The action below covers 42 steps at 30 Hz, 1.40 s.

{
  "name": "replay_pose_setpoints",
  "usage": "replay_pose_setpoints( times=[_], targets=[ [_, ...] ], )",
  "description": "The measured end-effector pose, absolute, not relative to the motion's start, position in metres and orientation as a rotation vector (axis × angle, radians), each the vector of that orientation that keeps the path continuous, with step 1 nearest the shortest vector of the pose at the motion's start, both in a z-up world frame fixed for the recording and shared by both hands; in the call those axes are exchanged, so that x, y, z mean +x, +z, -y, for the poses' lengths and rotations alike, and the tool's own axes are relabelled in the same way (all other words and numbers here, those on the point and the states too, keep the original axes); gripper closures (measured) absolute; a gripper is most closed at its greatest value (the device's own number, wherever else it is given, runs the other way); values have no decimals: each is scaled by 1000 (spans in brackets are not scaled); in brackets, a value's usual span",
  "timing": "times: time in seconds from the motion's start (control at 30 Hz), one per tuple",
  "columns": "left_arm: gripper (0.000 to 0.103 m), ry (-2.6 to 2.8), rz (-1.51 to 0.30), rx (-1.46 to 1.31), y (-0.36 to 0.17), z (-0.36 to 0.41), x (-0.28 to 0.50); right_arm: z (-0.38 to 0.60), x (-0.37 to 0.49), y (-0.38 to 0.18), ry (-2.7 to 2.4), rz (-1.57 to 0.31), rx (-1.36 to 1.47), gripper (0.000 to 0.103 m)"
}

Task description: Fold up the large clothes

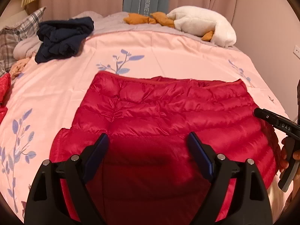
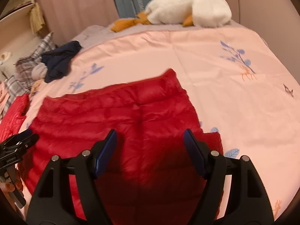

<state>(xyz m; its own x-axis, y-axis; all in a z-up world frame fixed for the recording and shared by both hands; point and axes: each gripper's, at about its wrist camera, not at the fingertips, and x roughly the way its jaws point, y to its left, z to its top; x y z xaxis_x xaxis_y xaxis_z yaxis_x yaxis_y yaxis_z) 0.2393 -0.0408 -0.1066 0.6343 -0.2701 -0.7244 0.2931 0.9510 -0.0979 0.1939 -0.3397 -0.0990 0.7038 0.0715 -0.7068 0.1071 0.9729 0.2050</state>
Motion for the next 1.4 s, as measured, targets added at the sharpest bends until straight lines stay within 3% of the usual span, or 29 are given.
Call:
replay_pose_setpoints(
  times=[0.17,0.43,0.73,1.0,1.4],
  targets=[
    [16,-332,-760,6,-94,40,209,321,160,-86,22,-720,191,23],
    [16,-324,-713,44,-102,55,163,287,115,-91,28,-663,122,22],
    [14,-282,-777,107,-122,64,167,283,126,-116,5,-770,121,20],
    [14,-298,-749,53,-112,56,128,266,82,-96,75,-689,131,21],
    [13,-243,-792,64,-134,45,114,268,62,-120,13,-732,75,21]
  ],
)
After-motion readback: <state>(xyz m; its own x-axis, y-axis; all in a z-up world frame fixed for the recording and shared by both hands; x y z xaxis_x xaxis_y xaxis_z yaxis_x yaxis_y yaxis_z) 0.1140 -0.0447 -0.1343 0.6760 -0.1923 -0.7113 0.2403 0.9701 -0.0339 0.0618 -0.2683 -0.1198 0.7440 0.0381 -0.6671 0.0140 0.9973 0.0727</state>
